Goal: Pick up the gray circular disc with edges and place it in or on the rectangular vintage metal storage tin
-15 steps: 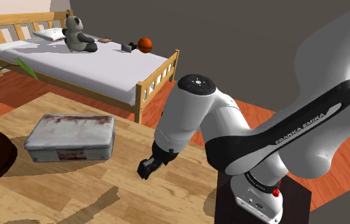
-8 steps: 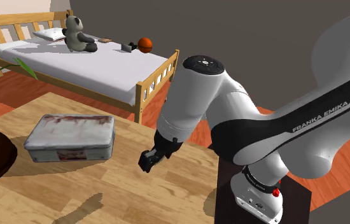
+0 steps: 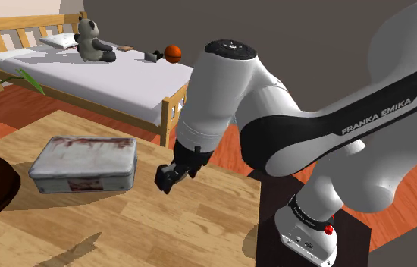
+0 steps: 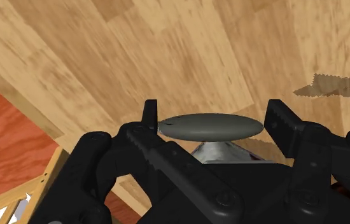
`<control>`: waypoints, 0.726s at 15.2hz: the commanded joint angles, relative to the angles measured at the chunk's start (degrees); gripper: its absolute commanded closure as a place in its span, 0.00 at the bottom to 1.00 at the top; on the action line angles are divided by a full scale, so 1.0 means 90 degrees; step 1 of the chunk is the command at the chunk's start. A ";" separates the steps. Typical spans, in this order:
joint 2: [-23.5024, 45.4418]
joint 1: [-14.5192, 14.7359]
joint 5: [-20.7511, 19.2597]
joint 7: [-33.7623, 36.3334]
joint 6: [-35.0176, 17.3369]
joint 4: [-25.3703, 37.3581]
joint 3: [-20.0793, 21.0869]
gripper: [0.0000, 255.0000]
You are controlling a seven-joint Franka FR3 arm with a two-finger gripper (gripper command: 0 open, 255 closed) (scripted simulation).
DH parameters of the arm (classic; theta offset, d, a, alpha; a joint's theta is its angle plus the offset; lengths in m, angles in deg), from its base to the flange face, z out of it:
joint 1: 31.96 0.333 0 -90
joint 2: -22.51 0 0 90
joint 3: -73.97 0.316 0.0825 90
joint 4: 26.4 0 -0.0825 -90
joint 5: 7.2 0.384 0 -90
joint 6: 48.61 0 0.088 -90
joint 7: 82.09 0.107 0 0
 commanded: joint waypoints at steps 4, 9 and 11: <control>0.1183 -0.0415 -0.0562 -0.0017 0.0005 0.1135 -0.0050 1.00; 0.2353 -0.0628 -0.1101 0.0024 0.0201 0.2420 -0.0131 1.00; 0.2818 -0.0657 -0.1291 0.0030 0.0333 0.2983 -0.0181 1.00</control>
